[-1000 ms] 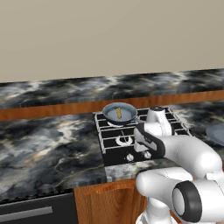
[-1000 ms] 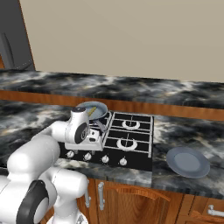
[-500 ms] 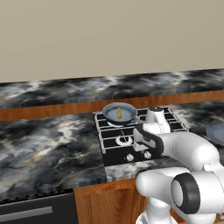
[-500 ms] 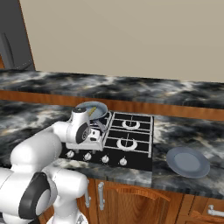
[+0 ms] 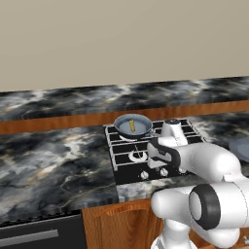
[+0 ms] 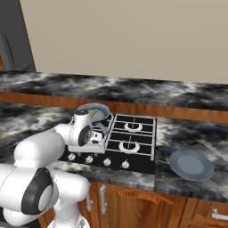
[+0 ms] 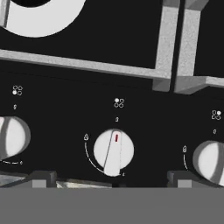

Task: Pick up the butter stick and place it in the pan. Then turn on the burner for the pan.

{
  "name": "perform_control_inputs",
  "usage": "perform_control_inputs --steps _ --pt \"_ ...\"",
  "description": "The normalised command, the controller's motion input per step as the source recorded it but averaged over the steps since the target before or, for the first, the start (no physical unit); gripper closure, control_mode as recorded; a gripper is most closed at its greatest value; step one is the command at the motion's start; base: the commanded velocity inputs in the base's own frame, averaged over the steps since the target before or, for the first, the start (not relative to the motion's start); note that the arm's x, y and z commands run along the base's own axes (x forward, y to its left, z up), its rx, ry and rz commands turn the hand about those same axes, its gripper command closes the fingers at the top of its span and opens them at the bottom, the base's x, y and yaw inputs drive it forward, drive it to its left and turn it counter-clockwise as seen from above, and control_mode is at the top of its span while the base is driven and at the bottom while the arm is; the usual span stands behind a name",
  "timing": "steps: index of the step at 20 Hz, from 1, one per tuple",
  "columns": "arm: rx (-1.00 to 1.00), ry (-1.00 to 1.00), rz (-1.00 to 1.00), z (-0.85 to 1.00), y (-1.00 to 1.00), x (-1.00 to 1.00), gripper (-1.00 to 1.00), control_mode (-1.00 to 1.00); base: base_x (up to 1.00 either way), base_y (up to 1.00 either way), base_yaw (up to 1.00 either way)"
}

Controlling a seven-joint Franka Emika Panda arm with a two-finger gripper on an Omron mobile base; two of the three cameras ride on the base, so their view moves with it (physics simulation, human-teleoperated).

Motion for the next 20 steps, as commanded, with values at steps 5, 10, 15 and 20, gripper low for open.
perform_control_inputs --steps 5,10,15,20 --pt "0.00 0.00 0.00 -0.19 0.00 0.00 -1.00 -1.00 0.00 0.00 0.00" --pt "0.00 0.00 0.00 -0.16 0.00 0.00 -1.00 -1.00 0.00 0.00 0.00" --pt "0.00 0.00 0.00 -0.10 0.00 0.00 -1.00 -1.00 0.00 0.00 0.00" --pt "0.00 0.00 0.00 -0.08 0.00 0.00 -1.00 -1.00 0.00 0.00 0.00"
